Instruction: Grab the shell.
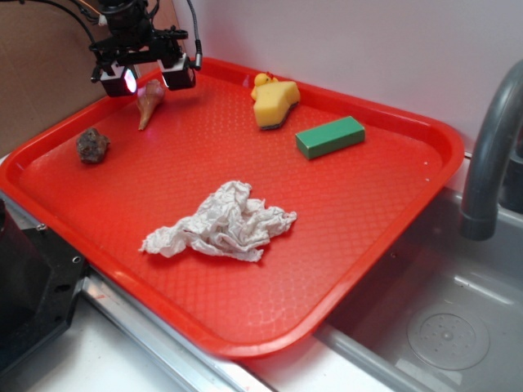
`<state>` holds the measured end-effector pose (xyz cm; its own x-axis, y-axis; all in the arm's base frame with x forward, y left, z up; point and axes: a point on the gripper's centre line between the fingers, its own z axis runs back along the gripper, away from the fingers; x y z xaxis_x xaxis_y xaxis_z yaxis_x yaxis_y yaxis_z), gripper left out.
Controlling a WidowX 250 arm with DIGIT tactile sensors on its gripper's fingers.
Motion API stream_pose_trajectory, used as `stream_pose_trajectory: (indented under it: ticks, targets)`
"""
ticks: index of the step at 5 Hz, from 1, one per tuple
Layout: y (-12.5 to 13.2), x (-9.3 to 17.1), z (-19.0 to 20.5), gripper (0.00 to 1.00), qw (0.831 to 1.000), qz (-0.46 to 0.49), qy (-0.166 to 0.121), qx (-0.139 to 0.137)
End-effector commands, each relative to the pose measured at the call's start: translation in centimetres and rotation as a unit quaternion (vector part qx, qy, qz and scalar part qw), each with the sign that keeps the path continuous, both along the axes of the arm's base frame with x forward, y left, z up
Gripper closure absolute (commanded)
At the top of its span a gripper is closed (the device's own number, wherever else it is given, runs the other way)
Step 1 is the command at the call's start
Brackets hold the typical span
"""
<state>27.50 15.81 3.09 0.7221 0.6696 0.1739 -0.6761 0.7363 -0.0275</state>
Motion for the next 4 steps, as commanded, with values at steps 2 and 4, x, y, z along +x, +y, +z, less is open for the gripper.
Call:
stream_pose_trajectory:
  ticks: [2, 4]
  targets:
    - [1.2, -0.6, 0.8, 0.00, 1.000, -0.009, -0.009, 0.006]
    - [-0.1, -0.9, -1.0, 0.61, 1.000, -0.012, -0.009, -0.011]
